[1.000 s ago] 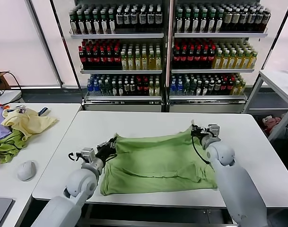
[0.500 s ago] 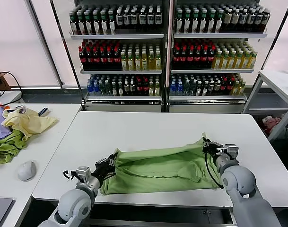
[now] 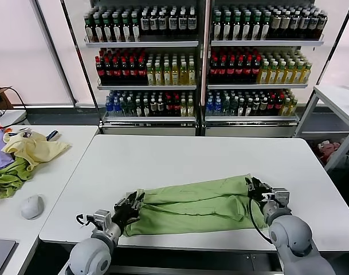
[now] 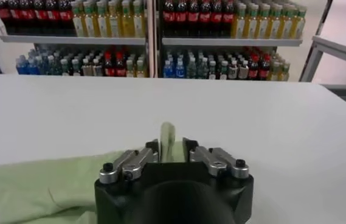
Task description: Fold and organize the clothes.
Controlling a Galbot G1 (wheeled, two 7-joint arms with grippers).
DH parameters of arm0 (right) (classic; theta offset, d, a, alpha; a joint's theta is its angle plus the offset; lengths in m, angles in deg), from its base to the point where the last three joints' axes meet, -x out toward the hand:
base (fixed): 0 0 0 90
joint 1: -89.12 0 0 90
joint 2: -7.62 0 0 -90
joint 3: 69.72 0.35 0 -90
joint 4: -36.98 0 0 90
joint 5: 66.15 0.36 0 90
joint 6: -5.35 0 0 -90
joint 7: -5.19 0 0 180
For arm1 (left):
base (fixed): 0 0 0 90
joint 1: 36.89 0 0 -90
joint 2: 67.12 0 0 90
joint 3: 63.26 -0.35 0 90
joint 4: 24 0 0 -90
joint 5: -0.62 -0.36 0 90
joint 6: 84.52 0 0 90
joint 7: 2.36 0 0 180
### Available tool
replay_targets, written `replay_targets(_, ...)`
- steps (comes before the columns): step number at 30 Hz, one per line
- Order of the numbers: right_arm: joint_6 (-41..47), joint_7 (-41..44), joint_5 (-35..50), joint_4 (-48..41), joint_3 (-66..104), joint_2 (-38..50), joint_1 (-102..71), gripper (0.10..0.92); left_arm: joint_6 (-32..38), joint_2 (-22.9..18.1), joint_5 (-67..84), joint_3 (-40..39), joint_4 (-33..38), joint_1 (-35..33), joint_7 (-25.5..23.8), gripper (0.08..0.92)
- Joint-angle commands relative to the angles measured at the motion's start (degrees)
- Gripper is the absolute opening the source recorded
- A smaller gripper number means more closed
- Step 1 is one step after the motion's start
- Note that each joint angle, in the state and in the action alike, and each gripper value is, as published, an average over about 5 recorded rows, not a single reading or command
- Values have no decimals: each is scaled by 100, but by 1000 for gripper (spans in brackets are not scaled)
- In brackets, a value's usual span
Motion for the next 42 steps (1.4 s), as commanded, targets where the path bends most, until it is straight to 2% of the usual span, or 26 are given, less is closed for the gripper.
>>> replay_targets(1, -50, 3, -232, 533, 189, -27, -535, 518, 55, -1044, -1062, 231, 366, -584, 1040, 473)
replay_targets(5, -86, -1, -325, 638, 195, -65, -671, 631, -45, -1411, -1387, 111, 105, -603, 1317, 585)
replay_targets(10, -111, -4, -331, 700, 230, -48, -748, 772, -222, -1628, -1560, 19, -138, -589, 1462, 732)
replay_targets(13, -133, -3, -320, 722, 269, -14, -798, 814, -377, -1712, -1592, 13, -291, -549, 1579, 794)
replay_targets(15, -144, -3, -308, 732, 287, 8, -819, 820, -437, -1742, -1571, 5, -340, -546, 1611, 794)
replay_targets(21, -149, -6, -257, 748, 292, 37, -794, 823, -517, -1725, -1180, 58, -379, -515, 1534, 643)
replay_targets(27, -158, -13, -217, 733, 278, 33, -739, 823, -502, -1404, -494, 398, -401, -341, 1371, 470)
replay_targets(30, -182, -16, -201, 721, 282, 43, -714, 823, -433, -1106, -224, 724, -372, -183, 1280, 383)
replay_targets(37, -221, -15, -163, 716, 288, 85, -620, 823, -330, -78, 468, 1866, -312, 95, 1038, 181)
replay_targets(42, -241, -16, -168, 673, 267, 96, -540, 823, -301, 463, 1174, 2737, -253, 152, 917, 134)
